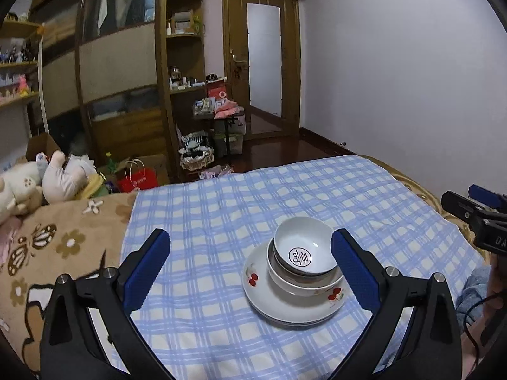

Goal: Organize plates and bowls

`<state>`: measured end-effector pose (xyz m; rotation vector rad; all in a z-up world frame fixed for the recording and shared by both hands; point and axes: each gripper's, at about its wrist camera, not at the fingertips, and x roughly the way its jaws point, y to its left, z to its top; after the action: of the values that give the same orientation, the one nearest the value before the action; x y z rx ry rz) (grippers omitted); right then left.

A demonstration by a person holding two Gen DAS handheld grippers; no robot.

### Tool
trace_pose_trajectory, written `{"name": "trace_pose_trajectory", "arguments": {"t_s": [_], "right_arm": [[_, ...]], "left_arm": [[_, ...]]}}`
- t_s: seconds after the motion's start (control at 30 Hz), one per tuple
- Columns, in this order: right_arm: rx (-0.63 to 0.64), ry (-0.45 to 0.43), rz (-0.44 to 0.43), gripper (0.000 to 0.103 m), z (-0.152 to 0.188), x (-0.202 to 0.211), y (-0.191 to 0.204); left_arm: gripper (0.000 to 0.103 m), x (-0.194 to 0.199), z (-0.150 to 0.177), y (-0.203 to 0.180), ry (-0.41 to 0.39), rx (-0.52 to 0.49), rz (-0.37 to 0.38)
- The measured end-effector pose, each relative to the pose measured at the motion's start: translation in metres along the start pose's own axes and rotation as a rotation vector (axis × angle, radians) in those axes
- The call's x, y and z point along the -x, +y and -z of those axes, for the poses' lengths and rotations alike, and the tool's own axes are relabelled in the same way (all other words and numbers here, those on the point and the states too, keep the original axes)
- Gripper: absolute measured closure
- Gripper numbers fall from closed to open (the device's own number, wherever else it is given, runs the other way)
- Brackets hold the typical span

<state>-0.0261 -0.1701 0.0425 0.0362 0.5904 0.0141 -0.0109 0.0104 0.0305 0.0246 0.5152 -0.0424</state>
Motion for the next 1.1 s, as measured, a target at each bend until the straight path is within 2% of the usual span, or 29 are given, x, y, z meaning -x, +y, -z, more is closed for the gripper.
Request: {"name": "trace_pose_trajectory", "arguments": {"t_s": [0.4,1.1], "right_arm": [[-0.02,0.005,0.045,0.0,0.009,-0.018,-0.005],[-0.017,0.014,0.043,0.0,0.012,-0.019,-0.003]], "left_arm": [[0.003,-0.017,0.015,-0.003,0.022,-0.028,-0.036],[0.003,-0.027,0.02,-0.002,0.057,-0.021,-0.075]]}}
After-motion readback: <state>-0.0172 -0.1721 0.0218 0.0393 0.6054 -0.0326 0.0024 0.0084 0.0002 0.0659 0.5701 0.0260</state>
